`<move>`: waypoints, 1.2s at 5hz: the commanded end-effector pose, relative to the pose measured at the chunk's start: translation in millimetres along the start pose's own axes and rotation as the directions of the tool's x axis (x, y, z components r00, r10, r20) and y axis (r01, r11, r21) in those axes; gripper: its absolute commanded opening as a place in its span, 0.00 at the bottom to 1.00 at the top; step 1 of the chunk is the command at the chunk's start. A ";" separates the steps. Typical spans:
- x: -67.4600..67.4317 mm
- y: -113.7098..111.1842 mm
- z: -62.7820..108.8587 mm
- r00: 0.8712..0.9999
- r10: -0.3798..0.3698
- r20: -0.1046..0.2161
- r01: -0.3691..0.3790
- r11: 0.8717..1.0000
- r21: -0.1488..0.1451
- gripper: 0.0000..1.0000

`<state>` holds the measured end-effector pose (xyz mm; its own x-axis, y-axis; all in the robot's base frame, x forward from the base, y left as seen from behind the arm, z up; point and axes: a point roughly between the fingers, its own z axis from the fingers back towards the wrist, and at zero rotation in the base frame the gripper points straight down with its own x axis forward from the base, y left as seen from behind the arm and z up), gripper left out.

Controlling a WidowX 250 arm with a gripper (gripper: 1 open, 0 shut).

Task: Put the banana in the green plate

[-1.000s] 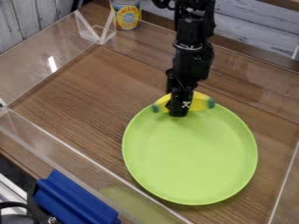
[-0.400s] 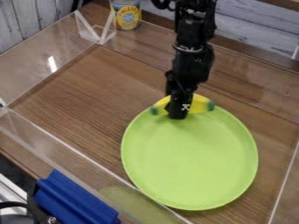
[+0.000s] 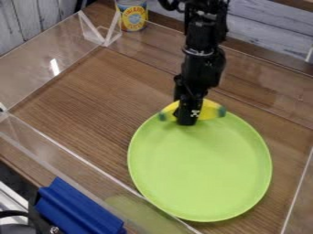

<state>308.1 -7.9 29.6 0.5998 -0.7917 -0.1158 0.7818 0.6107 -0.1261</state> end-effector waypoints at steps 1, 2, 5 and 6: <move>2.5 -0.9 21.6 0.999 -0.013 0.039 0.010 0.998 0.061 0.00; 2.3 -2.2 21.6 0.999 -0.014 0.039 0.011 0.998 0.064 0.00; 1.8 -5.7 22.0 0.999 -0.019 0.039 0.016 0.997 0.076 0.00; 1.5 -6.6 22.3 0.999 -0.023 0.038 0.020 0.997 0.079 0.00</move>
<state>301.7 -9.7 26.4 0.5939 -0.7949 -0.1239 0.7867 0.6061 -0.1173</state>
